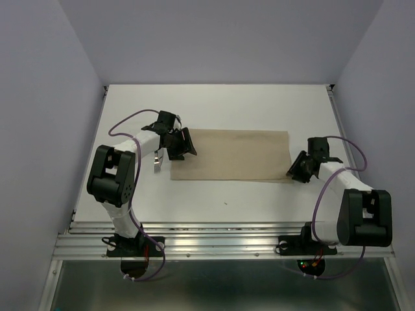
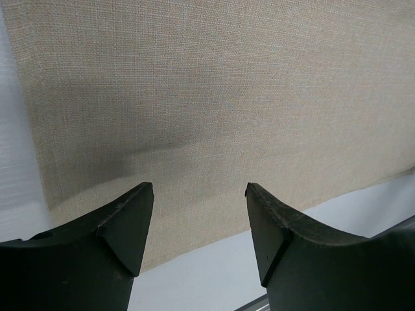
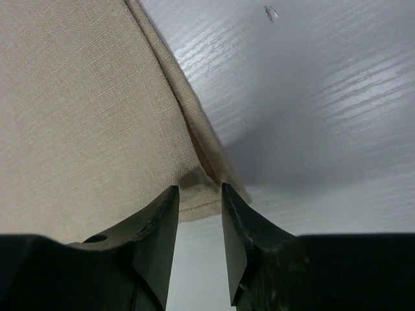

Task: Fold the napkin into a case and place the utensils inside
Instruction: Smooth out the rectangle-folded napkin at the center of the board.

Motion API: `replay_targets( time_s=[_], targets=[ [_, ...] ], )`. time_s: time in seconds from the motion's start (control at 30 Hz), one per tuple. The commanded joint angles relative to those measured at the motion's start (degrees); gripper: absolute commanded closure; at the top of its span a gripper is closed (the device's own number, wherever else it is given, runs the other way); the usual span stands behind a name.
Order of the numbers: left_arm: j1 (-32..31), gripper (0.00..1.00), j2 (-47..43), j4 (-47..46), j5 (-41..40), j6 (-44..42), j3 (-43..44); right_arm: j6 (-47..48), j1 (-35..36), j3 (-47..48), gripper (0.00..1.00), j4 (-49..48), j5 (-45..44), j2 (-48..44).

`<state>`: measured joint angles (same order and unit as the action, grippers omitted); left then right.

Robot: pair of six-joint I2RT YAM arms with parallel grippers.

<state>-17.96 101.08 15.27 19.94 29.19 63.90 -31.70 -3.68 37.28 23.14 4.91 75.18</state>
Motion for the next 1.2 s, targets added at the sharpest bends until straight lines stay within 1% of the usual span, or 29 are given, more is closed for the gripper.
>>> replay_targets(
  time_s=[0.0,0.17,0.2,0.23,0.27,0.33,0.37,0.43,0.47,0.77,0.93,1.07,1.17],
  targets=[
    [-0.33,0.3,0.0,0.29,0.8,-0.45,2.46,1.03,0.17,1.31,0.62,-4.05,0.1,2.25],
    [-0.33,0.3,-0.09,0.29,0.8,-0.54,2.28,0.77,0.17,0.6,0.66,-5.29,0.89,4.01],
    [-0.33,0.3,-0.09,0.29,0.71,-0.54,2.28,0.77,0.17,0.52,0.72,-5.21,0.81,4.01],
    [-0.41,0.3,-0.09,0.38,0.71,-0.54,2.2,0.68,0.17,0.52,0.75,-5.21,0.63,3.49],
    [-0.33,0.3,-0.18,0.29,0.62,-0.62,2.02,0.68,0.17,0.52,0.81,-5.12,0.37,3.14],
    [-0.33,0.3,-0.09,0.29,0.62,-0.62,1.93,0.59,0.17,0.78,0.87,-4.59,-0.25,2.17],
    [-0.41,0.3,-0.18,0.2,0.62,-0.63,1.84,0.59,0.17,1.3,0.91,-4.24,-0.68,1.38],
    [-0.33,0.3,-0.18,0.2,0.62,-0.62,1.67,0.77,0.17,1.92,0.95,-3.27,-0.95,0.59],
    [-0.33,0.3,-0.09,0.11,0.62,-0.54,1.67,0.94,0.17,2.53,0.99,-2.92,-1.13,0.06],
    [-0.33,0.3,0.0,0.11,0.53,-0.63,1.84,1.38,0.17,5.87,0.99,0.85,-1.48,-2.75],
    [-0.33,0.3,0.08,0.55,0.36,-0.63,2.63,1.12,0.17,7.02,0.99,6.03,-3.5,-5.39],
    [-0.33,0.3,0.44,0.55,0.18,-0.45,3.16,-1.86,0.17,4.75,0.99,9.38,-2.97,-6.97],
    [-0.33,0.3,0.79,0.29,0.53,-0.27,3.07,-4.67,0.17,2.46,0.95,10.61,-6.12,-6.8]
  ],
)
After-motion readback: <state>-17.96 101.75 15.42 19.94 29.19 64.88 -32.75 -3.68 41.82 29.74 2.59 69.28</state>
